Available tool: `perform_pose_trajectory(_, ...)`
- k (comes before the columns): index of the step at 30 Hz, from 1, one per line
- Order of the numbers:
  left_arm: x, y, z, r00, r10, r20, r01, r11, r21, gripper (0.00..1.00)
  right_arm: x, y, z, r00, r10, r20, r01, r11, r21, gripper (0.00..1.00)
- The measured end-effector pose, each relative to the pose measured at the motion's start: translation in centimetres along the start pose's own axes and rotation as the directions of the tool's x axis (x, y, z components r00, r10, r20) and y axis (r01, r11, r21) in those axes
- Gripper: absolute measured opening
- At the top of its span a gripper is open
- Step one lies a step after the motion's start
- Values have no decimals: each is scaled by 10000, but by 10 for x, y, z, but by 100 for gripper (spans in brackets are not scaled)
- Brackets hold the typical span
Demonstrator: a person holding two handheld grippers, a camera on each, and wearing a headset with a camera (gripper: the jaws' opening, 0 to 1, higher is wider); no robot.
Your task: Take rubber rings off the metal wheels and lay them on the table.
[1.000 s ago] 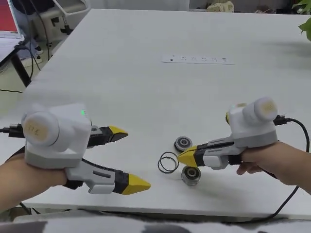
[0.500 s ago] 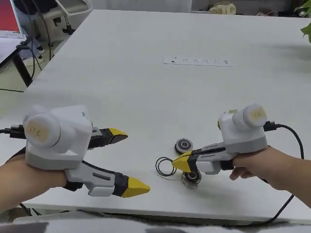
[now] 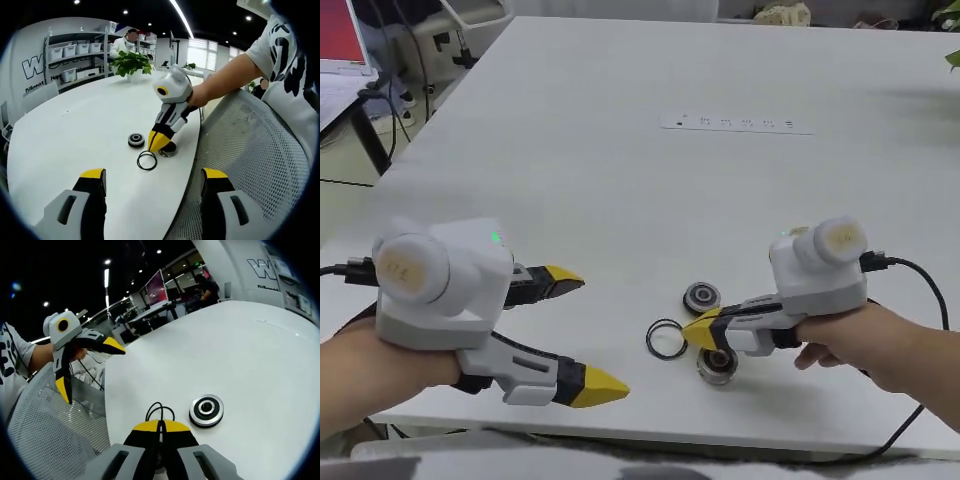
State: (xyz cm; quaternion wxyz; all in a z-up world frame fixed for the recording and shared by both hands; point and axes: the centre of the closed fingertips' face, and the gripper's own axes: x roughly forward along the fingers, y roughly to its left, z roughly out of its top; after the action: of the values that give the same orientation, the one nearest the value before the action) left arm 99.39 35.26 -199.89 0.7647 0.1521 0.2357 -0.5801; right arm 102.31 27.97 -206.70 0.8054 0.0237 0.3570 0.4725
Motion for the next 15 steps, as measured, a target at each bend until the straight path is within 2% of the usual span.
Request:
perform_pose_trajectory(3, 0, 0, -1, 10000, 18, -28, -19, 10000, -10, 75, 0, -4, 0, 9998, -215, -2, 215, 9997, -73, 0)
perform_pose_trajectory(15, -1, 3, -3, 9999, 41, -133, -42, 10000, -49, 75, -6, -9, 4, 9990, -403, 191, 405, 9991, -135, 3)
